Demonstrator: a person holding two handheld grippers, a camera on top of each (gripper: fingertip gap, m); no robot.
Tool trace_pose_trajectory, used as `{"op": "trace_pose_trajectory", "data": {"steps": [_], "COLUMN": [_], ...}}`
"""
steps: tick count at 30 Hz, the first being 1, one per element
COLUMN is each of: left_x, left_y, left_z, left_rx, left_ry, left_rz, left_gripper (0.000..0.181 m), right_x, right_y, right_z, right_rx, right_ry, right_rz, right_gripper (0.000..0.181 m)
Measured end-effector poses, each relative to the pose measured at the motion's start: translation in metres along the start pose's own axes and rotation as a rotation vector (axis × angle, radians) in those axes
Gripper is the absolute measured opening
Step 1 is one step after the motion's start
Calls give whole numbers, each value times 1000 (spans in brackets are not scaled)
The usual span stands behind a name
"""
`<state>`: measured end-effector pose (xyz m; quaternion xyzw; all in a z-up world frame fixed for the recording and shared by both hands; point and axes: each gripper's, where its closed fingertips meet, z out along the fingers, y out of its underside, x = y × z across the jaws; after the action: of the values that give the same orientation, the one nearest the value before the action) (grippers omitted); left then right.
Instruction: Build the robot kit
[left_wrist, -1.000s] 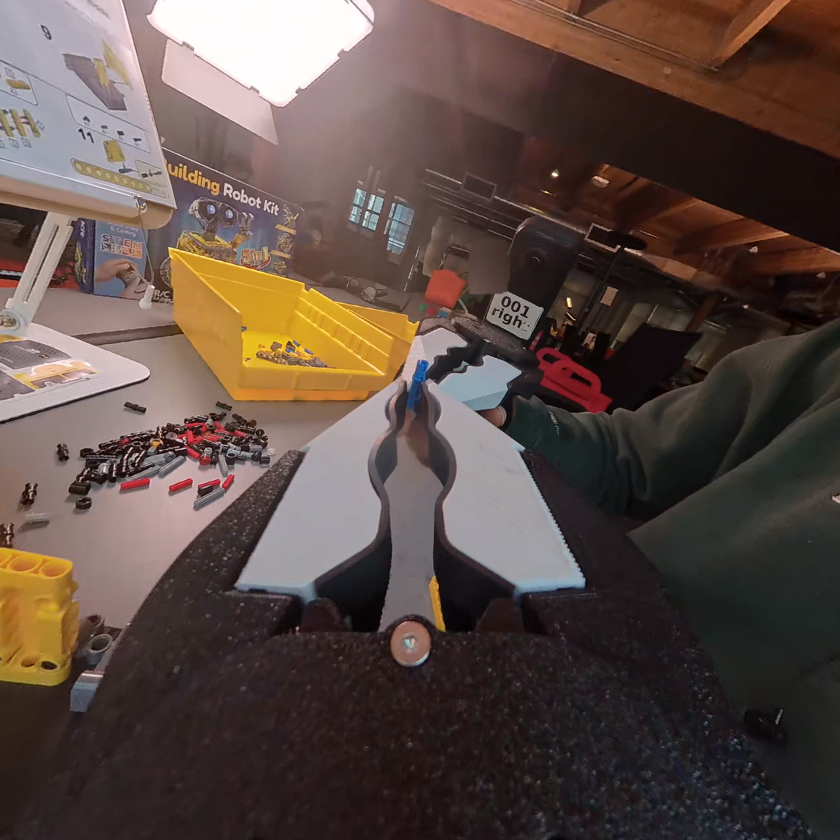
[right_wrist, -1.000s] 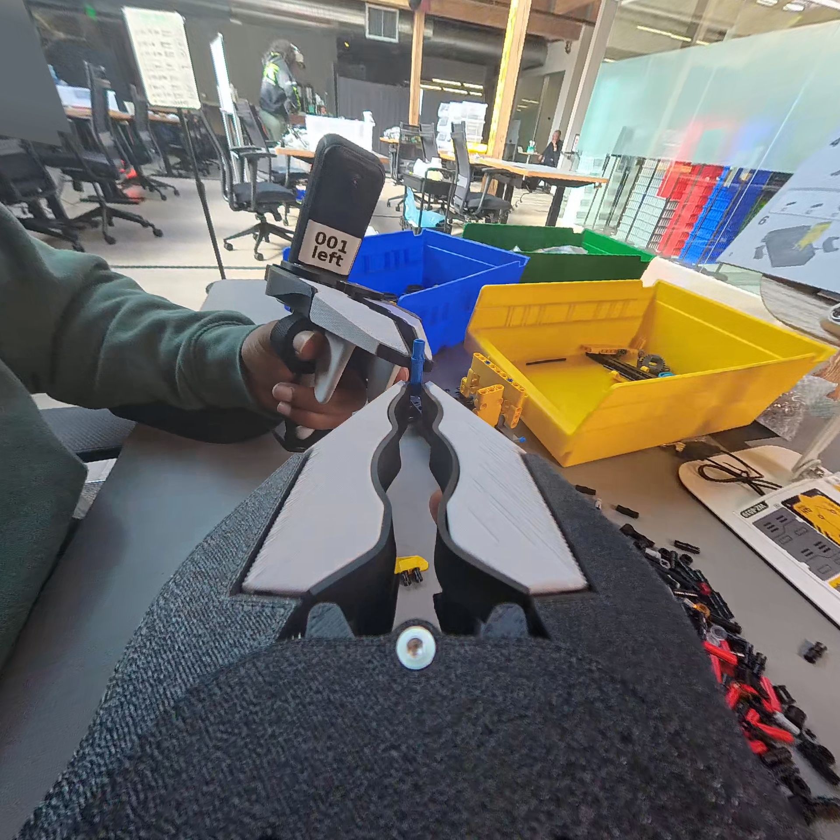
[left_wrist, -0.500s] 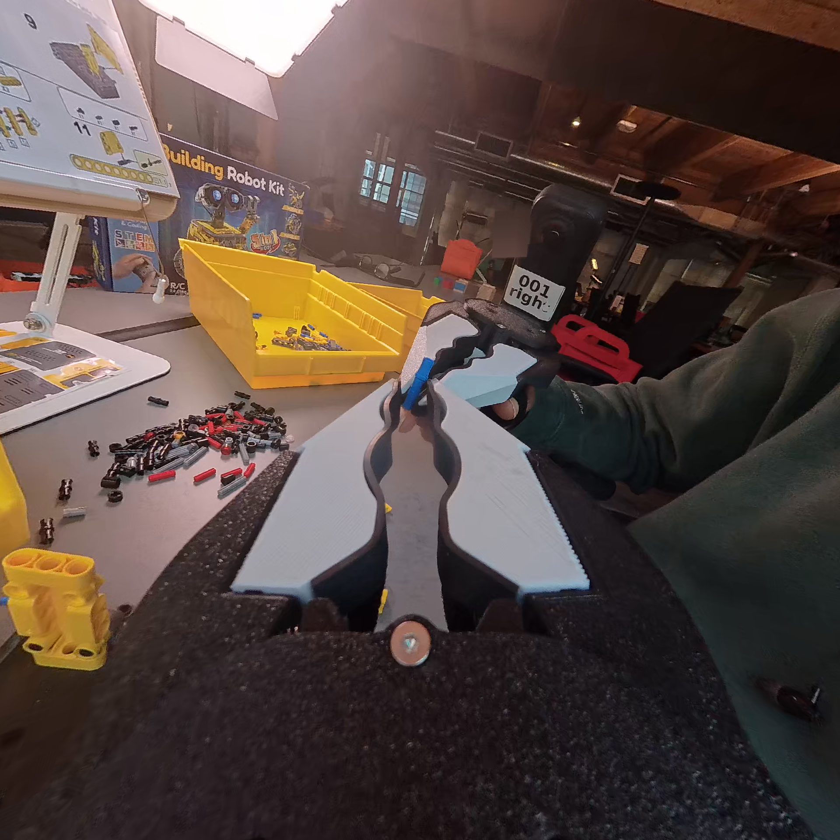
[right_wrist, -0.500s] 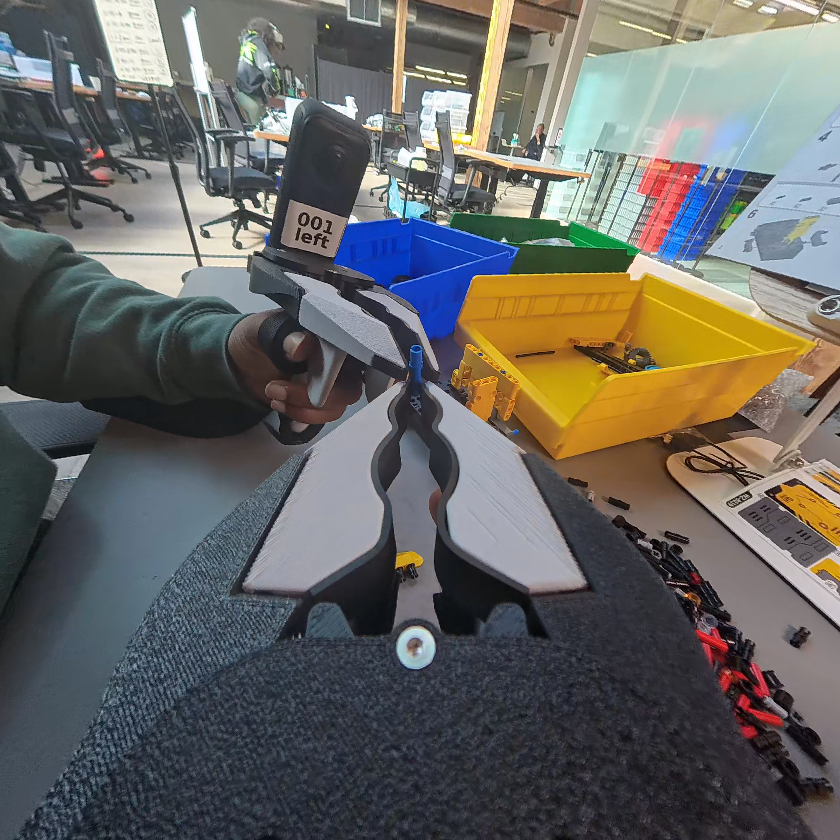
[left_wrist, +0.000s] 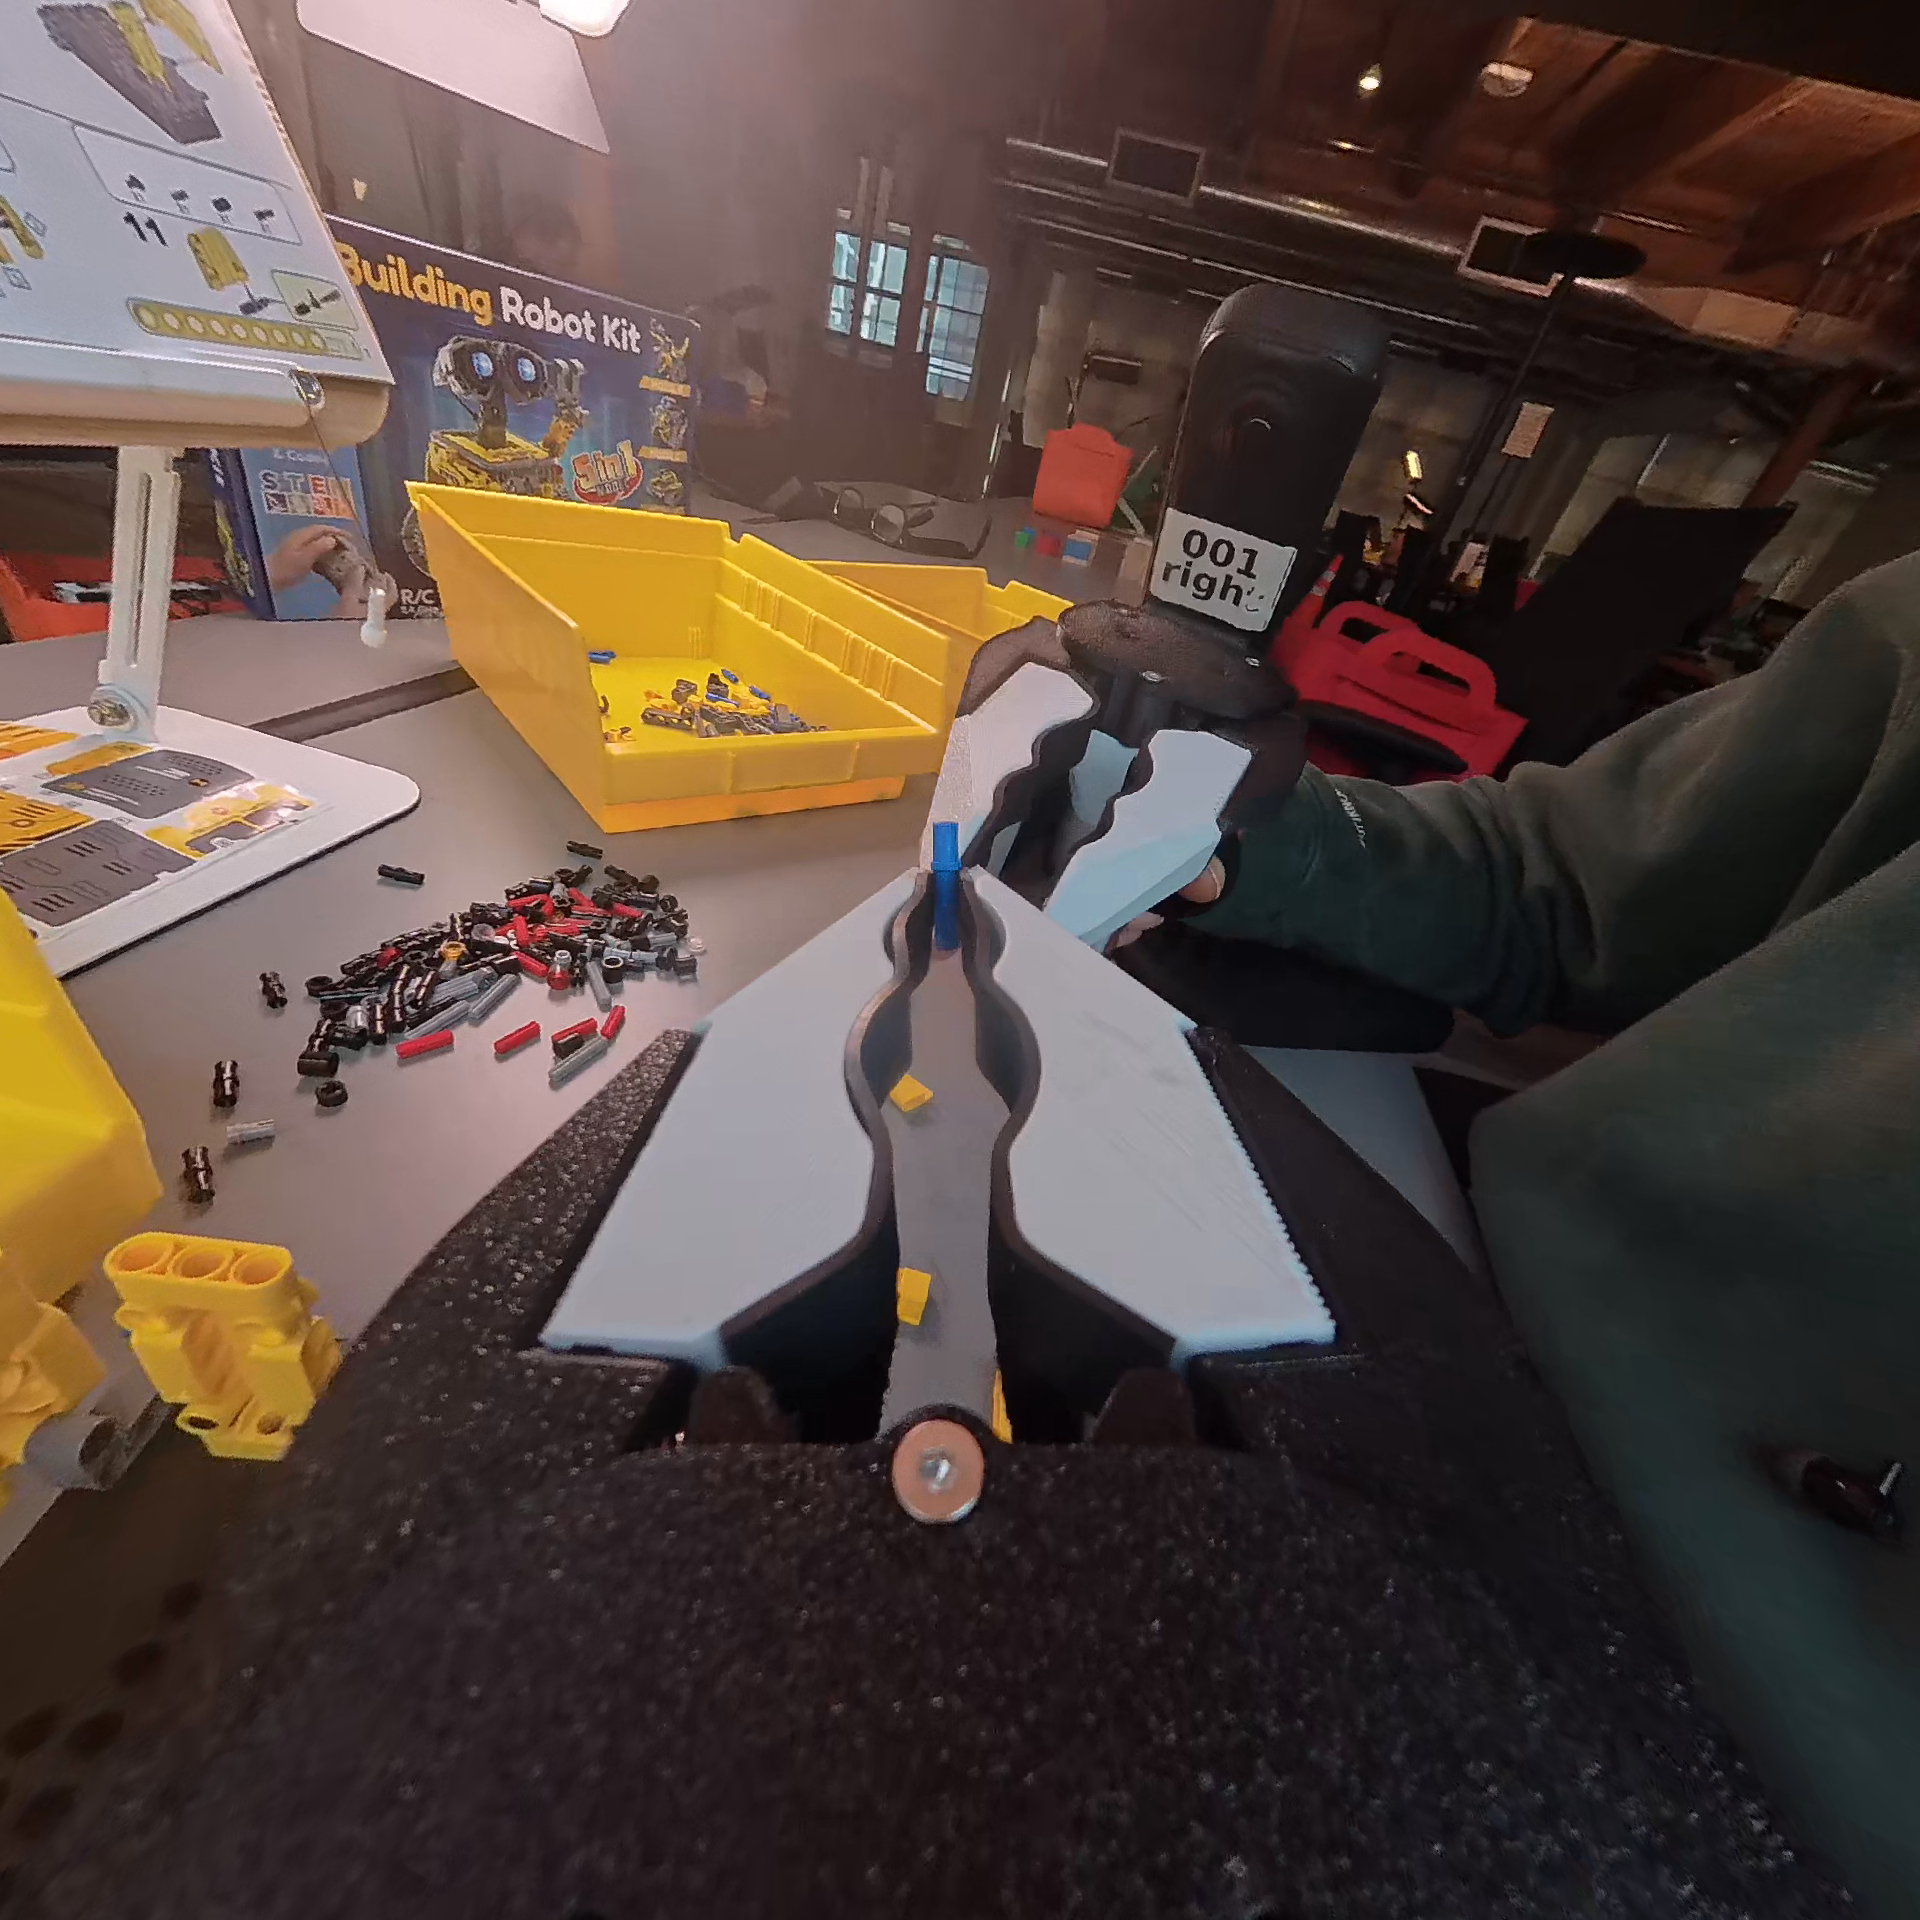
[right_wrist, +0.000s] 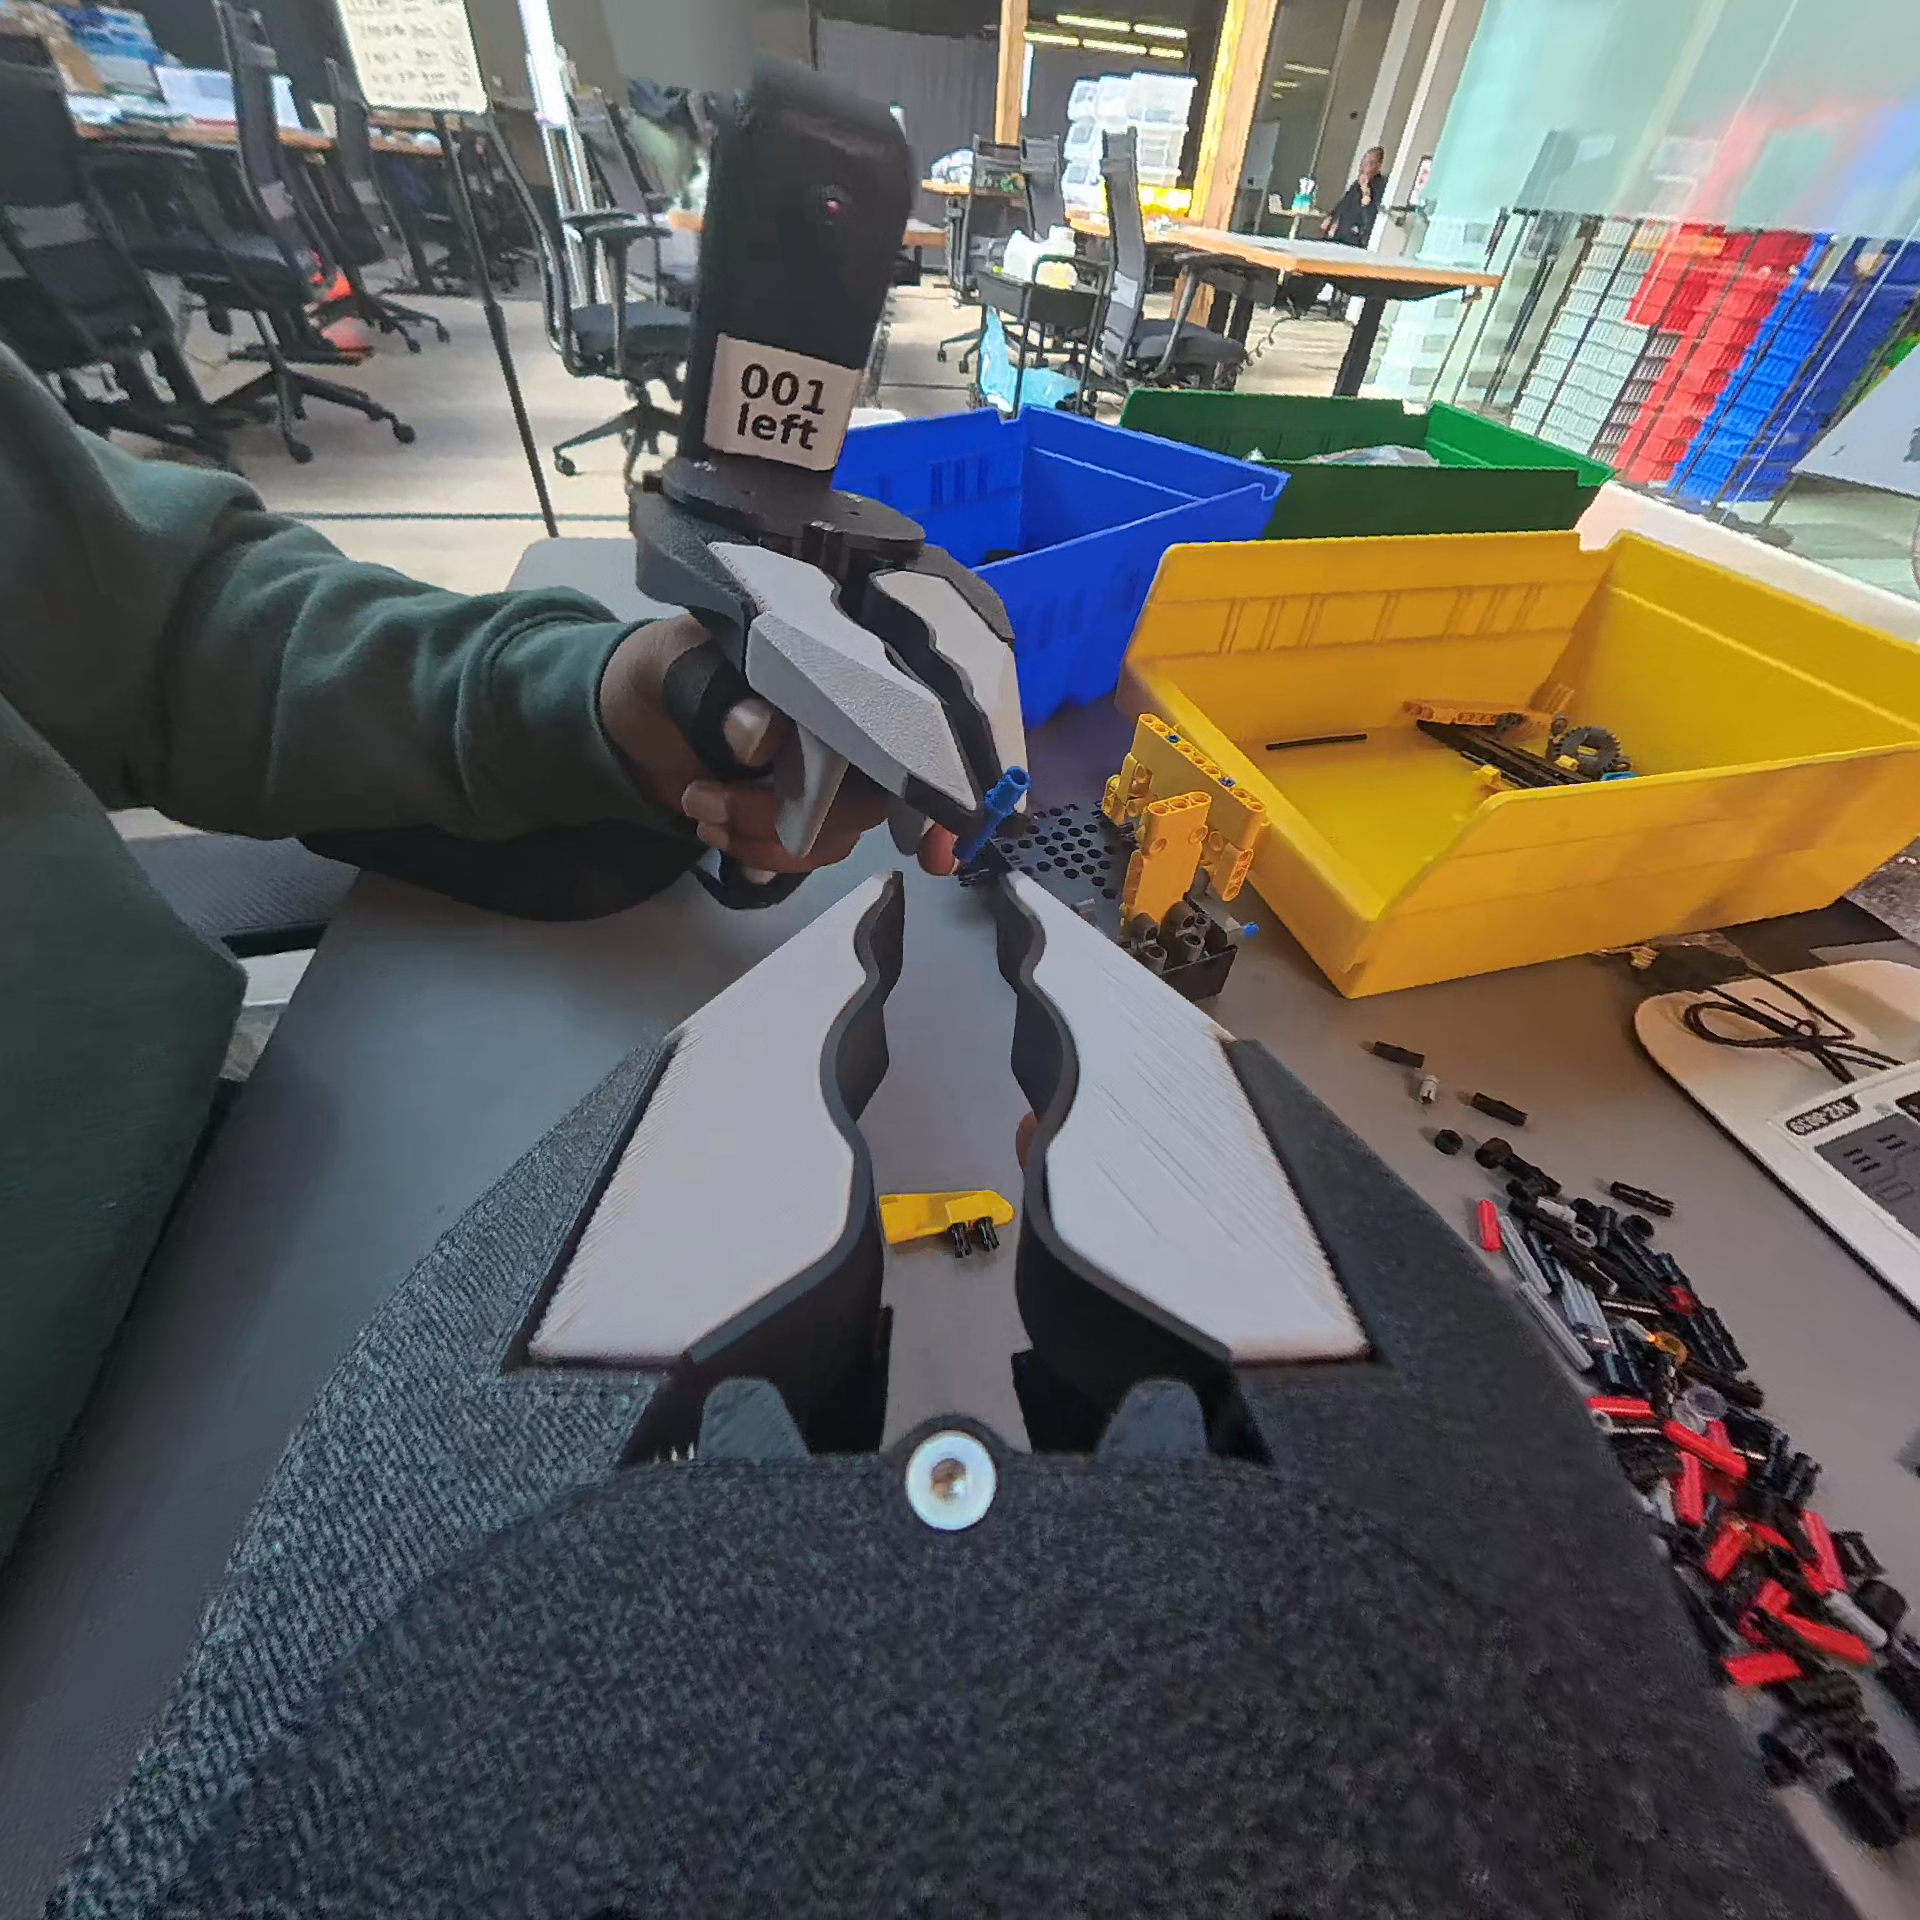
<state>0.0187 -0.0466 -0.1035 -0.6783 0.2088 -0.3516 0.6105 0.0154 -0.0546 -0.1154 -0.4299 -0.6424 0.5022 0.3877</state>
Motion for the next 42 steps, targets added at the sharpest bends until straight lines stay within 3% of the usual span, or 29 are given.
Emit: {"op": "trace_pose_trajectory", "data": {"steps": [6,12,18,22,25,28,32,42], "left_x": [10,28,35,35,35,37,43,53], "left_y": [30,59,63,64,61,61,67,72], "left_z": [3,6,5,5,3,1,-1,-3], "left_rx": [-185,-329,-346,-351,-339,-346,-383,-419], "left_ry": [102,217,269,281,292,309,346,403], "left_rz": [2,-11,-48,-71,-94,-102,-105,-136], "left_gripper": [3,3,3,3,3,3,3,3], "right_x": [-21,-35,-39,-32,-28,-36,-47,-54], "right_y": [21,44,44,40,36,39,45,45], "right_z": [-12,-11,-14,-18,-23,-23,-15,-9], "right_rx": [-136,-241,-239,-220,-205,-223,-240,-235], "right_ry": [-91,-131,-124,-88,-86,-125,-152,-140], "right_rz": [-268,-418,-466,-472,-447,-446,-478,-581], "right_gripper": [24,26,22,0,0,16,20,7]}}
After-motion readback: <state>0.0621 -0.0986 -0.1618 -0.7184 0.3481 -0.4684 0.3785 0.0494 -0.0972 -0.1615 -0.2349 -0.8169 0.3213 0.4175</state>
